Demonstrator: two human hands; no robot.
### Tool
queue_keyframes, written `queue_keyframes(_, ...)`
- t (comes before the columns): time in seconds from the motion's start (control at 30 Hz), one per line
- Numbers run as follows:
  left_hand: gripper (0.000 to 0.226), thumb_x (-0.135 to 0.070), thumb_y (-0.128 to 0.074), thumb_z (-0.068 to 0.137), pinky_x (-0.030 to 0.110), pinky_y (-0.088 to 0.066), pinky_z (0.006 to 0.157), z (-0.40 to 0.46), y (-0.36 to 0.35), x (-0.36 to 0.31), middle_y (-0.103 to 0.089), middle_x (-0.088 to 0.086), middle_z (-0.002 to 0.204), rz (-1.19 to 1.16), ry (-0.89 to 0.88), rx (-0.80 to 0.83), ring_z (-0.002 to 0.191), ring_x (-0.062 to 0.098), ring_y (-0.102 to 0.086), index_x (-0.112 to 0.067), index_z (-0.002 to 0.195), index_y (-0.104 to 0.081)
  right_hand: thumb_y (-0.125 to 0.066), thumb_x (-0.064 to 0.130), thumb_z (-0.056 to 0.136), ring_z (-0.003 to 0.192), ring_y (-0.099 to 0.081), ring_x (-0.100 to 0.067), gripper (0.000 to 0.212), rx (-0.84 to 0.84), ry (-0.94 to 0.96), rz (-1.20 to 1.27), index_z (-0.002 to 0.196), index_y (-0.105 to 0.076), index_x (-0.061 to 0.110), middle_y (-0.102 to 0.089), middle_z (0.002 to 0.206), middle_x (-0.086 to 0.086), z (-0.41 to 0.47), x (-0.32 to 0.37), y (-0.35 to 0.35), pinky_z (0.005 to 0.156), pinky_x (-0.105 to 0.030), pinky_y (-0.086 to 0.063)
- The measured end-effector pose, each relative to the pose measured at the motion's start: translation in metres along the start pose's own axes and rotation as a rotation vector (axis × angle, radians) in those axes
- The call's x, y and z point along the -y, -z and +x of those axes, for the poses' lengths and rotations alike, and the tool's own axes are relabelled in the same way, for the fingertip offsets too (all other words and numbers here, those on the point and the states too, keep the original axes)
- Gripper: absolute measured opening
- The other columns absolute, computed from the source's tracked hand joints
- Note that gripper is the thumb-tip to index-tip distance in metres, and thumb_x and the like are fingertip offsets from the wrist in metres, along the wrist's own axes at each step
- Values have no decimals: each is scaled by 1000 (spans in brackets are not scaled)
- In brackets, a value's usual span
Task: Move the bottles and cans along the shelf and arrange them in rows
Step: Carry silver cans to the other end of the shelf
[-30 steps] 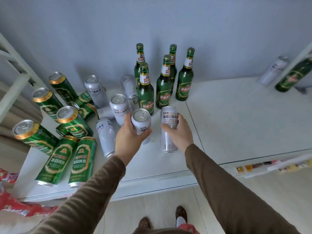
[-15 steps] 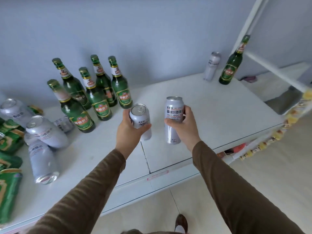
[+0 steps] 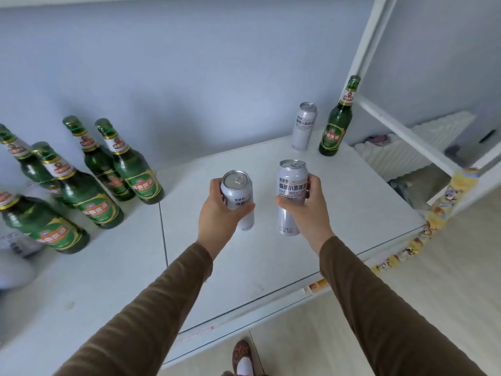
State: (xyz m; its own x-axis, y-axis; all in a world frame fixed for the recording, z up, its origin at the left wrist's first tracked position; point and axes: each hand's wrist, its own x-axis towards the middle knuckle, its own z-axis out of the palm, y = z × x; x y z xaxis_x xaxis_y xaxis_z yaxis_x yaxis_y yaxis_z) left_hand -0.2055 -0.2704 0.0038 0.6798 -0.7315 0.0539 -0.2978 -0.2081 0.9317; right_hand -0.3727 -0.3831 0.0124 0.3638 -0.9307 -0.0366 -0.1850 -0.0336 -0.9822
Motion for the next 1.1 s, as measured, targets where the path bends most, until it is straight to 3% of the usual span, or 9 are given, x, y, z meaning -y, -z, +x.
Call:
queue_keyframes(0.2,59,-32,-86,72,30,-53,73,40,-38,-13,-66,-16,100,-21,-24,53,87,7,-62,-31,116,-48,-86,26,66,105,-68,-9,73,-12,12,-34,130,-52,33,-69,115,13,41,0,21,100,-45,-54)
queue_keyframes(0.57,63,-29,-88,71,25,-51,75,106,-123,-42,-66,-17,104,-9,13,-3,91,2,-62,-29,121,-49,-85,28,62,103,-68,-13,63,47,38,-18,115,-51,37,-68,108,17,145,-8,79,100,-52,-53)
queue_keyframes(0.77,62,-32,-87,70,39,-56,81,146,-170,-54,-66,-15,101,22,76,-90,92,10,-63,-28,119,-49,-85,29,63,108,-67,-15,70,115,91,-42,121,-45,38,-66,117,15,203,-22,104,99,-54,-51)
queue_keyframes(0.87,63,-31,-88,70,38,-55,81,166,-187,-58,-66,-17,101,39,98,-127,92,10,-63,-27,119,-49,-85,27,64,108,-65,-13,72,126,93,-43,123,-43,33,-65,117,14,226,-29,110,99,-47,-52)
queue_keyframes(1.0,60,-29,-87,71,32,-51,76,183,-198,-59,-66,-18,100,41,124,-152,90,6,-62,-26,118,-49,-85,14,69,105,-63,-9,70,141,112,-42,122,-41,27,-61,116,14,242,-37,108,92,-27,-48)
queue_keyframes(1.1,57,-27,-87,73,27,-45,70,192,-204,-57,-64,-20,97,39,152,-174,85,-1,-59,-27,115,-48,-84,10,70,105,-61,-14,69,156,122,-54,119,-40,30,-59,115,13,249,-43,103,87,-23,-45)
